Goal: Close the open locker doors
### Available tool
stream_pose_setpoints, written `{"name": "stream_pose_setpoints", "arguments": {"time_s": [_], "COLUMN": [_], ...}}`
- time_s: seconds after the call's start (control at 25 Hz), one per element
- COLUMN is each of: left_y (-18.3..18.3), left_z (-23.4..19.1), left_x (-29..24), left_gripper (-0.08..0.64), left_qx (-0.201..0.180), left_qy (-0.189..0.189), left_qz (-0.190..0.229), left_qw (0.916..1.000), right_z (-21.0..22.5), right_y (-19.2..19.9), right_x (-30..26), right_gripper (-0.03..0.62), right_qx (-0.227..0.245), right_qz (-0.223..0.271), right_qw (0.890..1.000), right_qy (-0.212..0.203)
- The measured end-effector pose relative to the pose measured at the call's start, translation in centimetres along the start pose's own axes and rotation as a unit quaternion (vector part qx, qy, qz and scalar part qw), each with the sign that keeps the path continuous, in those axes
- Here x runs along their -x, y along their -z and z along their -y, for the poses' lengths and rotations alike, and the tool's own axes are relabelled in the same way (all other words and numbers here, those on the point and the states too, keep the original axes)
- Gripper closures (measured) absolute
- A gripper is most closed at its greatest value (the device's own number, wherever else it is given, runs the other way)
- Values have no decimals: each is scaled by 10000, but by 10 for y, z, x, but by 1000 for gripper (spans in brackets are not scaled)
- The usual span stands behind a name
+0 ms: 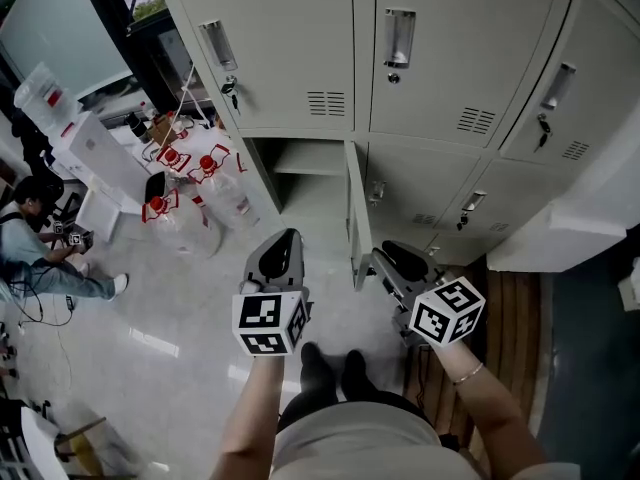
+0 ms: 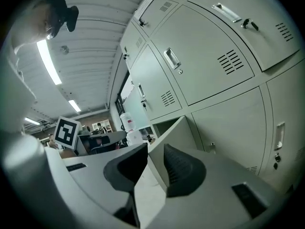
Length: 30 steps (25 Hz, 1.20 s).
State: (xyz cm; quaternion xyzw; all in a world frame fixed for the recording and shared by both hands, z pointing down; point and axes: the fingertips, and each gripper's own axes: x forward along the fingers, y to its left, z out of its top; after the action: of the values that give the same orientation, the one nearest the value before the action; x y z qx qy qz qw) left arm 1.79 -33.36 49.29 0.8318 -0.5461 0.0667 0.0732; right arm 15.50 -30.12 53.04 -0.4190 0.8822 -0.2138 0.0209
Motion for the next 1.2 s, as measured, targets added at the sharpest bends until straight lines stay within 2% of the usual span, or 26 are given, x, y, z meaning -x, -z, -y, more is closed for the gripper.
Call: {"name": "stream_pose_setpoints", "arguments": {"time_s": [0.28,0.64,0.96,1.2], "left_y": [-3,-11,-18,-20], "left_z": [-23,-74,-121,-148], "left_x": [13,41,60,64], "left_gripper": [537,537,537,537], "left_qx": [121,232,286,370], "left_qy": [-217,-682,-951,-999], "left_qz": [51,200,266,306], "left_qw": [9997,9972,9947,9938], "right_z": [-20,-55,-82,-96], "right_y": [6,12,15,15], "right_x": [-18,-58,-100,-132], "right_gripper": [500,500,500,499], "right_qx": [123,430,541,637], "right_qz": [-186,-417,-530,-575], "right_qw": [9995,9968,9954,9946], "right_qy": [-245,-522,-587,-584]}}
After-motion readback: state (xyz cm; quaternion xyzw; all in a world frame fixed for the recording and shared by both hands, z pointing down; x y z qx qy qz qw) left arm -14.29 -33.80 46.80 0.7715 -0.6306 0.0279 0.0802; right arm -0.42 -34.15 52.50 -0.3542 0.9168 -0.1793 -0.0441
